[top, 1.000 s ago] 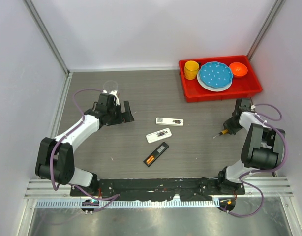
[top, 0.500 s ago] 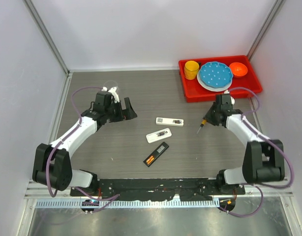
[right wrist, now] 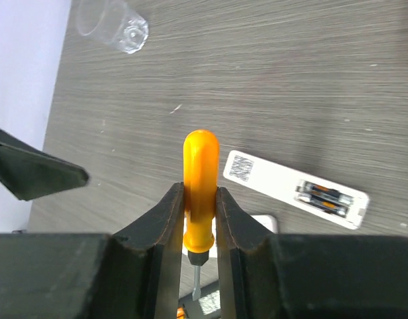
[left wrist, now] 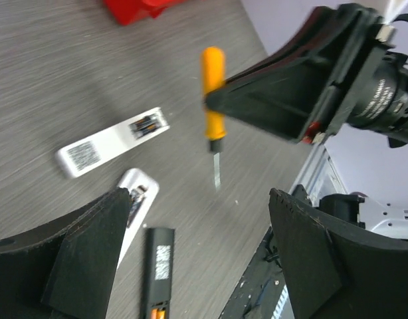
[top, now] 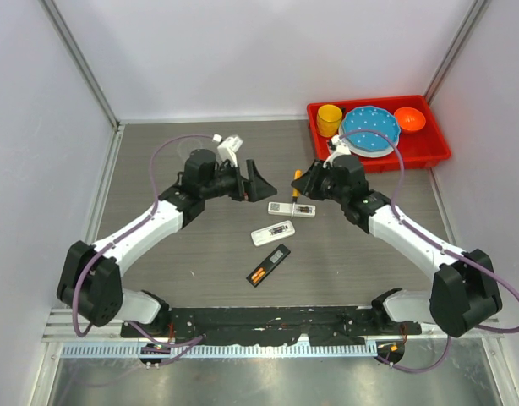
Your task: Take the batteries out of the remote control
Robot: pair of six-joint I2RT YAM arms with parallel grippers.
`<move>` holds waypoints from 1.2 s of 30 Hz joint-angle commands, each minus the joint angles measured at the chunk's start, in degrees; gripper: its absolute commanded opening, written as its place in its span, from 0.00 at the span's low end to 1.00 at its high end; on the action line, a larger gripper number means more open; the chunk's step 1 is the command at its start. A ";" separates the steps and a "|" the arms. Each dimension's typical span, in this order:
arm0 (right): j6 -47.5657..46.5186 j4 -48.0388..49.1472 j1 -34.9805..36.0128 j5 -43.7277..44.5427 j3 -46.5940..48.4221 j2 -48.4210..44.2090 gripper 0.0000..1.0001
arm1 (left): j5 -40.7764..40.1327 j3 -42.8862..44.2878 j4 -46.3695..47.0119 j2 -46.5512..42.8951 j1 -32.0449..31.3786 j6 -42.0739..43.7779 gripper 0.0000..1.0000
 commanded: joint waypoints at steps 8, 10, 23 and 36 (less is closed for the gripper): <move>8.64 -0.15 3.39 9.68 6.86 1.03 0.01 | -6.18 12.84 -0.93 12.17 -10.92 3.57 0.75; 9.87 -1.22 3.39 10.67 6.95 0.77 0.01 | -7.67 14.24 -2.08 13.93 -11.89 4.63 0.74; 11.20 -0.62 3.39 8.22 6.17 0.51 0.01 | -10.14 16.89 -2.96 18.77 -14.53 5.86 0.00; -4.43 6.51 3.31 2.76 5.02 -0.20 0.68 | -12.35 9.25 -5.51 12.18 -7.33 5.86 0.00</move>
